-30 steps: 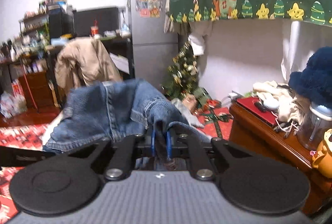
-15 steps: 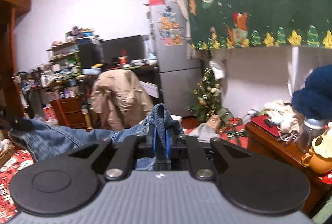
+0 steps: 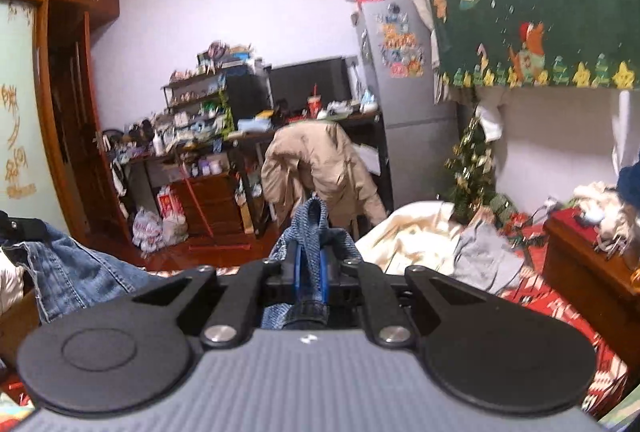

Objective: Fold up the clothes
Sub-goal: 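Lift the denim shorts off the pile with both grippers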

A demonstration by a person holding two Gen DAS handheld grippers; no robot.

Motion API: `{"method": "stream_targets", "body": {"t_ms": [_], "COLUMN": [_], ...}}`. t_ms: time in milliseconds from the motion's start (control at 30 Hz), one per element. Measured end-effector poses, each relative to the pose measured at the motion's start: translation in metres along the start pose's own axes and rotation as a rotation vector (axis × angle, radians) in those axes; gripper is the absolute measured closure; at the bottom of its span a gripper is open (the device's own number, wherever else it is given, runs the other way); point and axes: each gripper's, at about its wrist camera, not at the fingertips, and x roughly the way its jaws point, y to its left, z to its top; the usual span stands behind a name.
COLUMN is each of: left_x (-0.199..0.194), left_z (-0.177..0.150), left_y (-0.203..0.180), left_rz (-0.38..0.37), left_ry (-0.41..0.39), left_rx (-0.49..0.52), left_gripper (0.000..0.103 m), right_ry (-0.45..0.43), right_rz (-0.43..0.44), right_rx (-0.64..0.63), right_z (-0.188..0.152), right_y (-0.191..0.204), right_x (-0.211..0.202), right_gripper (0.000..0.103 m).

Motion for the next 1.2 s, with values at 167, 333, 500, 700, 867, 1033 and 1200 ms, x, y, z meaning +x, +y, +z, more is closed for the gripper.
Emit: {"method": "stream_targets", "body": {"t_ms": [167, 333, 500, 700, 867, 1033, 1200], "left_x": [0.041, 0.086, 0.125, 0.136, 0.129, 0.118, 0.112], "left_z": [-0.026, -0.055, -0.078, -0.083, -0.081, -0.081, -0.082], "left_y": [0.02, 0.032, 0.054, 0.098, 0.125, 0.127, 0.136], "left_rz": [0.032, 0.09, 0.151, 0.093, 0.053, 0.032, 0.02], "left_ry": [0.066, 0.129, 0.203, 0.268, 0.272, 0.267, 0.268], "left_rx": [-0.035, -0.029, -0.054, -0.222, -0.353, -0.367, -0.404], "left_gripper": [0.094, 0.094, 0.094, 0.093, 0.091, 0.085, 0.082], "right_ry": [0.119, 0.229, 0.287, 0.354, 0.322, 0.353, 0.449], "right_rz": [-0.008, -0.027, -0.045, -0.07, -0.077, -0.054, -0.006], "right_rx": [-0.012, 0.026, 0.031, 0.122, 0.166, 0.182, 0.226], "right_z": [-0.029, -0.059, -0.081, -0.103, -0.094, -0.09, -0.106], "right_y": [0.022, 0.013, -0.027, -0.08, -0.103, -0.102, -0.099], "right_x": [0.028, 0.066, 0.129, 0.194, 0.188, 0.155, 0.143], "right_gripper": [0.093, 0.092, 0.09, 0.078, 0.073, 0.073, 0.073]}}
